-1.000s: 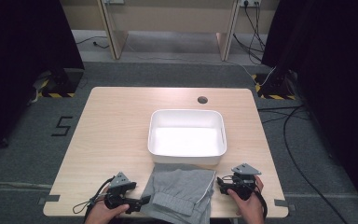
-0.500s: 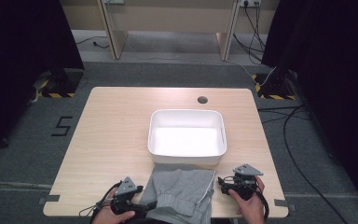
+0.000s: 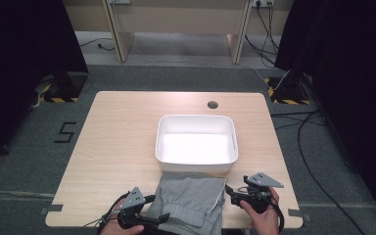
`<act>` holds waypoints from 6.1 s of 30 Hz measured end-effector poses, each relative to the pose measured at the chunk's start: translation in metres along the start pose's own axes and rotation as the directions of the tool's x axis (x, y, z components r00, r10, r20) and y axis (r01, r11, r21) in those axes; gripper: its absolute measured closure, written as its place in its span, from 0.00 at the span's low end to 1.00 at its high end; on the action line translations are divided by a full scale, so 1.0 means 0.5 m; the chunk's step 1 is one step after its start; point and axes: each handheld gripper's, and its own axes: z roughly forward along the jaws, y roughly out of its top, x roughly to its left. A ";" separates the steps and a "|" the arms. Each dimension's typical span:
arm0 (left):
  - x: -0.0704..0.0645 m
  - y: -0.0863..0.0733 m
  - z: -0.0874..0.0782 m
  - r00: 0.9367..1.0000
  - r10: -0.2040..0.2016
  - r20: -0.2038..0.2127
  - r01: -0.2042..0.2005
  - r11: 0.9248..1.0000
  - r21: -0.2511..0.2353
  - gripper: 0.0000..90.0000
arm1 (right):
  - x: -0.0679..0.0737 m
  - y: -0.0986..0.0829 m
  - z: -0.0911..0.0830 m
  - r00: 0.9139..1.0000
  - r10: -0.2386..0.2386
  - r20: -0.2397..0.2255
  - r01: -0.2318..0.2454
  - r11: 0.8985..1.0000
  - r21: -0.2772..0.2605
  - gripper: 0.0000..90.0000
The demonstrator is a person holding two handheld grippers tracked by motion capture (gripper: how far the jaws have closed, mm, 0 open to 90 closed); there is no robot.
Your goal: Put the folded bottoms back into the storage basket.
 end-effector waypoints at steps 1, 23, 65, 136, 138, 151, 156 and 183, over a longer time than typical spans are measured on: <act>-0.004 -0.001 0.008 1.000 0.015 0.002 -0.015 1.000 0.019 0.17 | 0.005 0.002 -0.001 1.000 -0.001 -0.004 0.001 1.000 -0.001 0.23; -0.017 -0.027 0.058 0.982 0.133 -0.133 -0.110 0.980 0.166 0.04 | 0.042 -0.030 0.088 0.990 -0.002 -0.142 0.014 0.996 0.088 0.20; -0.064 -0.006 0.037 0.980 0.196 0.042 -0.199 0.978 0.070 0.78 | 0.093 -0.027 0.002 0.987 -0.091 -0.136 0.075 0.991 -0.112 0.84; -0.035 0.337 -0.056 0.954 0.297 0.041 -0.292 0.952 -0.090 0.79 | 0.068 0.325 -0.110 0.956 -0.267 -0.120 0.216 0.920 -0.328 0.87; -0.021 0.351 -0.049 0.958 0.283 0.040 -0.278 0.956 -0.090 0.79 | 0.062 0.345 -0.099 0.954 -0.278 -0.109 0.230 0.918 -0.322 0.87; 0.057 0.410 0.004 0.977 0.213 0.005 -0.213 0.976 -0.052 0.79 | 0.021 0.428 -0.024 0.960 -0.261 -0.105 0.229 0.942 -0.248 0.87; 0.079 0.407 0.037 0.984 0.179 0.001 -0.179 0.983 -0.030 0.79 | 0.002 0.430 0.017 0.964 -0.242 -0.107 0.216 0.953 -0.210 0.87; 0.173 0.360 0.164 0.996 0.077 -0.041 -0.071 0.989 0.132 0.79 | -0.061 0.372 0.201 0.987 -0.138 -0.081 0.138 0.990 -0.008 0.87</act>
